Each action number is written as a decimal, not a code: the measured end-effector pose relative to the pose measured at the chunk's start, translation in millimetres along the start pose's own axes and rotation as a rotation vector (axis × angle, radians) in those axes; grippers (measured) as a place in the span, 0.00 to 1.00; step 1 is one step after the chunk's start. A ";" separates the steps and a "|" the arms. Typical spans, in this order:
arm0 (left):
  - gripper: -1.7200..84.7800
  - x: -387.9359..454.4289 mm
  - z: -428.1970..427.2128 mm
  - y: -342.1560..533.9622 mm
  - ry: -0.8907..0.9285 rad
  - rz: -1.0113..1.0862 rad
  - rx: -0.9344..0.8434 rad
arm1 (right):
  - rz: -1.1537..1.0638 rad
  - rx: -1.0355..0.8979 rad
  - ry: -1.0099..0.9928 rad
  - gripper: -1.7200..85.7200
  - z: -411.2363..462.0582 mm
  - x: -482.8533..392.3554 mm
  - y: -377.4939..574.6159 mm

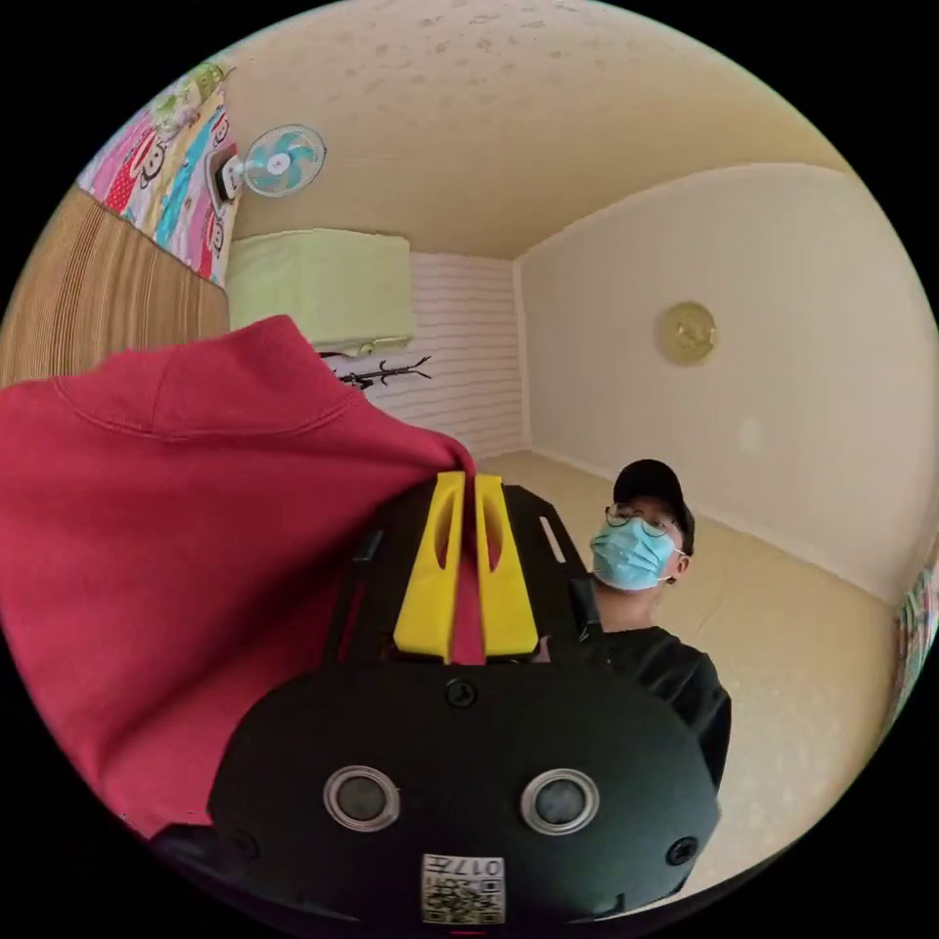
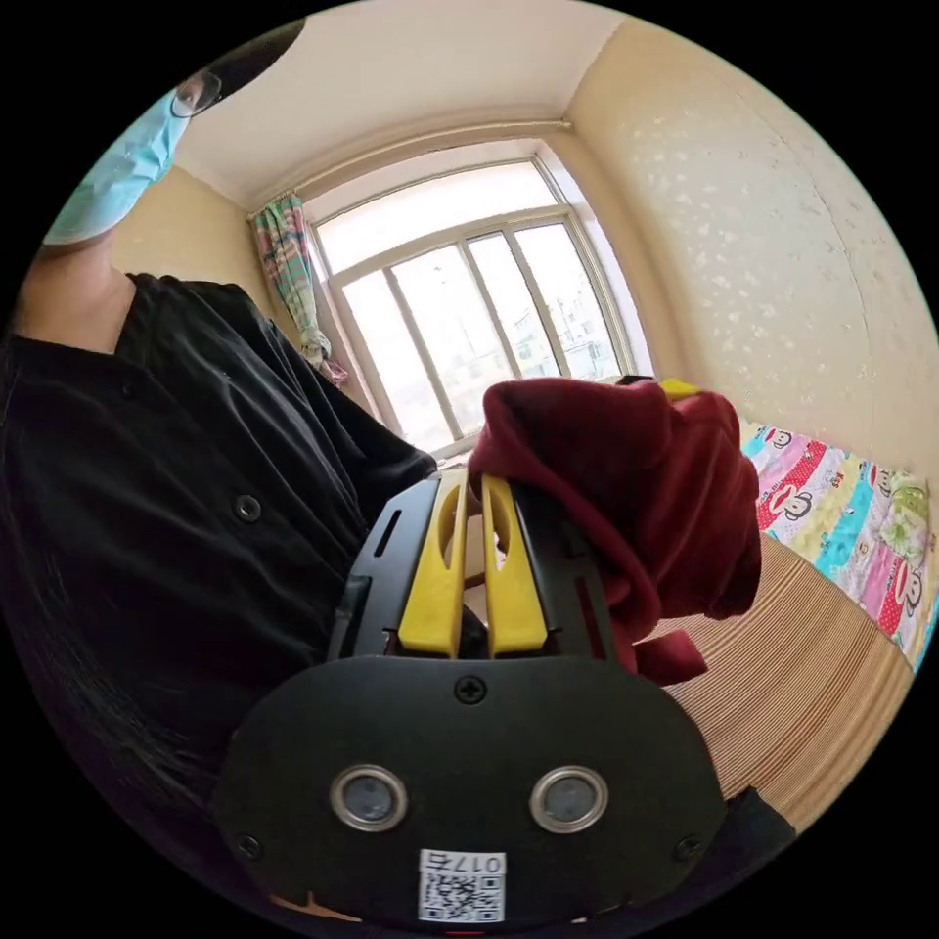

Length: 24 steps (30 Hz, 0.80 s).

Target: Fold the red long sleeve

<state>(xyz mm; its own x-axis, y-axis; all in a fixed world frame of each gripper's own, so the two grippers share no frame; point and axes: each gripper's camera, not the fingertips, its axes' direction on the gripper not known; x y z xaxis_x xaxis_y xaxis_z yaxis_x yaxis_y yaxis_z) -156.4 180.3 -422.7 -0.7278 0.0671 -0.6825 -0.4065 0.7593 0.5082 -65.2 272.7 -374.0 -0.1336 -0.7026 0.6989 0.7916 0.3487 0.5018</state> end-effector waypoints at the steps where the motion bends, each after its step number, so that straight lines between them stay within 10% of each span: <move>1: 0.01 25.2 -12.0 -0.1 0.150 0.116 0.029 | -0.029 -0.008 0.044 0.06 -8.9 -10.7 2.3; 11: 0.01 194.3 -4.5 5.6 0.341 0.568 -0.259 | 0.226 0.223 0.210 0.14 -93.8 26.4 43.6; 19: 0.01 256.0 4.1 28.9 0.206 0.617 -0.300 | 0.221 -0.125 0.105 0.08 24.0 83.4 -17.3; 24: 0.01 302.1 -39.0 52.0 -0.060 0.685 -0.183 | 0.285 0.052 0.655 0.06 -17.6 39.3 -51.9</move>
<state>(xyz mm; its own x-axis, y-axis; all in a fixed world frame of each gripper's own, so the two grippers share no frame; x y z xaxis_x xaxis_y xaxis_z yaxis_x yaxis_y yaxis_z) -418.9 214.8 -581.9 -0.8233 0.5301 -0.2028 0.0420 0.4132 0.9097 -101.1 216.0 -381.5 0.4722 -0.8022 0.3652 0.7108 0.5916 0.3805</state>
